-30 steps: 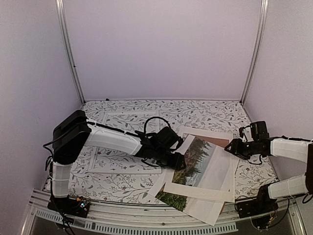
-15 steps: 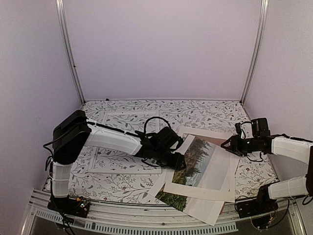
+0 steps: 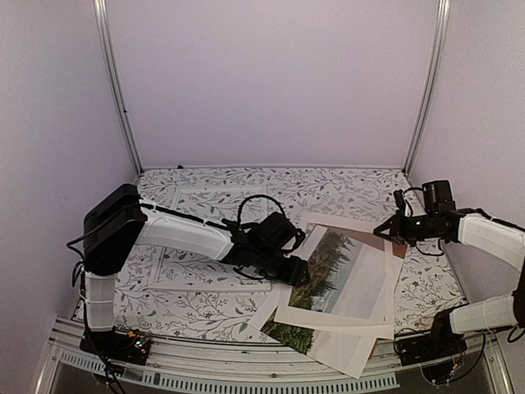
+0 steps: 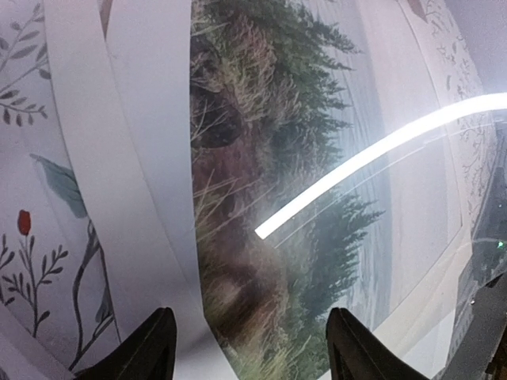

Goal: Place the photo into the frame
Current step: Pick up the glass panel from the mat board, then move the frame body to the center of the board.

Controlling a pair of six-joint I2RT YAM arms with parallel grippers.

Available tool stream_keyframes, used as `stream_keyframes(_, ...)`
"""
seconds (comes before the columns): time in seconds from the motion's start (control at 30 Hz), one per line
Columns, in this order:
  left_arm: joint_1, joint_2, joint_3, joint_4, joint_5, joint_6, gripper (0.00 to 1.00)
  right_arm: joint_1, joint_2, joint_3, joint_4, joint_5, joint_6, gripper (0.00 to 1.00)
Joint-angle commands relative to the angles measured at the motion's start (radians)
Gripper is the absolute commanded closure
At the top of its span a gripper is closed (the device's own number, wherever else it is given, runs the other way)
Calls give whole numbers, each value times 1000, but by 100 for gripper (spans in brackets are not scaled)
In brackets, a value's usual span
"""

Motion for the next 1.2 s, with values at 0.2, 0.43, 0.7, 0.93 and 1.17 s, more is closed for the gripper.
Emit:
stream_keyframes(0.2,86,-283,-70,-2,-36,137,23,4,11,293,-102,-140,-37,100)
stream_keyframes(0.43,223,-444,-161,38,49,239,16,4,48,436,-78,-356,-18,100)
stream_keyframes(0.7,383,-559,-194,-35,36,250,16,33,107,546,59,-474,139,100)
stream_keyframes(0.93,636,-647,-259,-188,-31,202,9,92,190,612,212,-508,290,100)
stream_keyframes(1.17,903,-664,-355,-248,-25,216,5,139,279,701,284,-512,375,100)
